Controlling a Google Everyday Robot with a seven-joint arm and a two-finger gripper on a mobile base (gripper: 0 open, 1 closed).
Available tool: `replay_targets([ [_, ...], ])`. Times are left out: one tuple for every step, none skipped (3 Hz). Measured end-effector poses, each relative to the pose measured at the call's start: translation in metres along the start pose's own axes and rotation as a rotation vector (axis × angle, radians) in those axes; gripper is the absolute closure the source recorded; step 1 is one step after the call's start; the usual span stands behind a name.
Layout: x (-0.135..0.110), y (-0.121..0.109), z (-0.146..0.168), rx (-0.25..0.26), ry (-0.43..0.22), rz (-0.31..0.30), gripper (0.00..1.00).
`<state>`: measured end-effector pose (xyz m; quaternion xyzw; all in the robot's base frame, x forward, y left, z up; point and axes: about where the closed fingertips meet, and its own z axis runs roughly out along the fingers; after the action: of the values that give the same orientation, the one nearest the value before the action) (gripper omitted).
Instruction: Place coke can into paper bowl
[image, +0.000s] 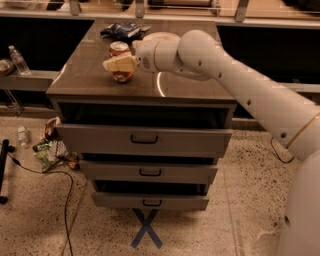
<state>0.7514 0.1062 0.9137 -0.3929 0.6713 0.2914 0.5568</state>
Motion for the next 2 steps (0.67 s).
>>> replay_targets([
  [0.001, -0.011, 0.018, -0.028, -0.042, -0.035, 0.54],
  [0.0, -0.011, 0.028, -0.058, -0.067, -0.048, 0.76],
])
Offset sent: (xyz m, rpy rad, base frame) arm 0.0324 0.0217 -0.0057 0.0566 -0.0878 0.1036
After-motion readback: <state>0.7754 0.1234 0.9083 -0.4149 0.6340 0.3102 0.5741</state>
